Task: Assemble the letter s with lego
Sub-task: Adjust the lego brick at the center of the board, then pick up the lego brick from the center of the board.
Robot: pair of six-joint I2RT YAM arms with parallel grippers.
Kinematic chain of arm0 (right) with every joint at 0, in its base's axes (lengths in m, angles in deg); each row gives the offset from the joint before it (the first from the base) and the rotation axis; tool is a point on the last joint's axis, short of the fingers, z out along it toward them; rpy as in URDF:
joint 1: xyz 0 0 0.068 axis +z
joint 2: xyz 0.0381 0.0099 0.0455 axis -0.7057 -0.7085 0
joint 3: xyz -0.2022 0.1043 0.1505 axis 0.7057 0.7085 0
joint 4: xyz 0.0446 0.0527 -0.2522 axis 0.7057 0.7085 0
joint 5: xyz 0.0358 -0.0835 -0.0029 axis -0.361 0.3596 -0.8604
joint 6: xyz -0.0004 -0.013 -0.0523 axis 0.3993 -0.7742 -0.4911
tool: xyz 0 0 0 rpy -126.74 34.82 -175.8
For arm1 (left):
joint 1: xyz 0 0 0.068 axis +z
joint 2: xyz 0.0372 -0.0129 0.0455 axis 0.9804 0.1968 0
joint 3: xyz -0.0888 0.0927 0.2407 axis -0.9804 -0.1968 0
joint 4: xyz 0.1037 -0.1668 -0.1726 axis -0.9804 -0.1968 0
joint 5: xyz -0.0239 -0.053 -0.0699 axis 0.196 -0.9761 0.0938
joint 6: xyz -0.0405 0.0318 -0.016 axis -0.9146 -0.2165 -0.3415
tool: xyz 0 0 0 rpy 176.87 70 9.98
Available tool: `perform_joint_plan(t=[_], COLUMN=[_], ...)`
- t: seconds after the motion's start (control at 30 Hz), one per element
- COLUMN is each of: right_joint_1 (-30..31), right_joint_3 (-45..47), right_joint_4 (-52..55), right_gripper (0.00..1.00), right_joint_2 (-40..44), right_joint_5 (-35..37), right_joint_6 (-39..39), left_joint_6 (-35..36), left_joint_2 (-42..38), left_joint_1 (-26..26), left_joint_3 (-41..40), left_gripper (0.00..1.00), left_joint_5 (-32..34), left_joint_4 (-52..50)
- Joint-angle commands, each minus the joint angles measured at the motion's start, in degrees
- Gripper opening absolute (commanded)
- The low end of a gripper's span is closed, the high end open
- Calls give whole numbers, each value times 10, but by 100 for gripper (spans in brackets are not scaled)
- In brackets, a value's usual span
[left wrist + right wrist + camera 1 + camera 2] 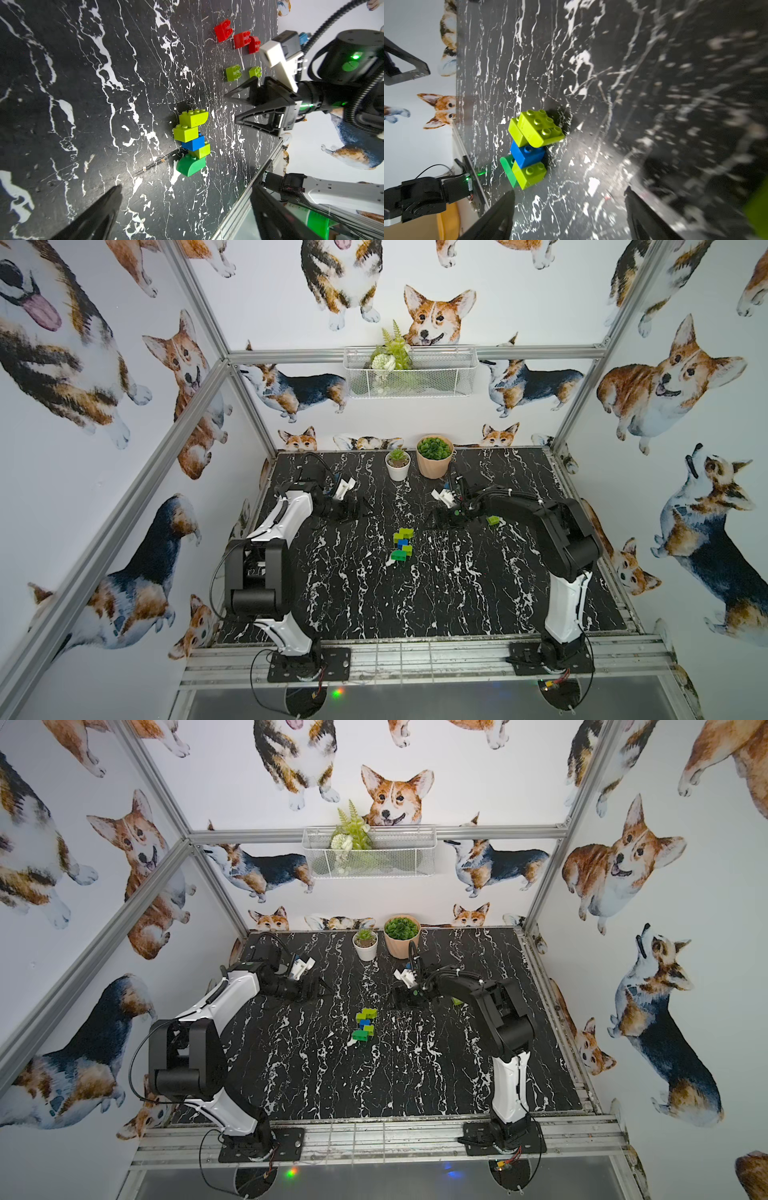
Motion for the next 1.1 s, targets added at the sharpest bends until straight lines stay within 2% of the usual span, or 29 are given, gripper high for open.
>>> perform_joint_plan(t=[0.0, 0.17, 0.27, 0.4, 0.57, 0.63, 0.77, 0.83, 0.93, 1.07], right_joint_1=[-11, -18, -21, -21, -36, -43, -55, -68, -91, -110], right_joint_3=[11, 20, 19, 13, 13, 7, -11, -18, -51, -106], right_joint_4=[67, 117, 132, 156, 146, 140, 134, 118, 104, 105], right_gripper=[84, 84, 85, 86, 85, 84, 84, 81, 77, 76], right_joint_2=[51, 116, 132, 140, 145, 138, 109, 95, 64, 1], right_joint_5=[111, 244, 299, 356, 393, 370, 357, 333, 287, 291], right_joint_6=[-35, -54, -54, -71, -90, -155, -343, -406, -470, -548], left_joint_6=[-26, -66, -86, -91, -79, -68, -45, -40, -31, -19], left_joint_2=[-31, -84, -116, -167, -217, -234, -248, -252, -256, -255], left_joint_1=[-7, -33, -58, -92, -93, -91, -87, -84, -80, -77], left_joint_3=[-14, -58, -89, -131, -181, -194, -203, -206, -207, -206], left_gripper=[100, 99, 100, 100, 100, 100, 100, 100, 100, 100], left_joint_5=[28, 85, 124, 204, 215, 224, 214, 207, 193, 175], left_joint_4=[42, 108, 147, 190, 219, 217, 203, 204, 207, 206])
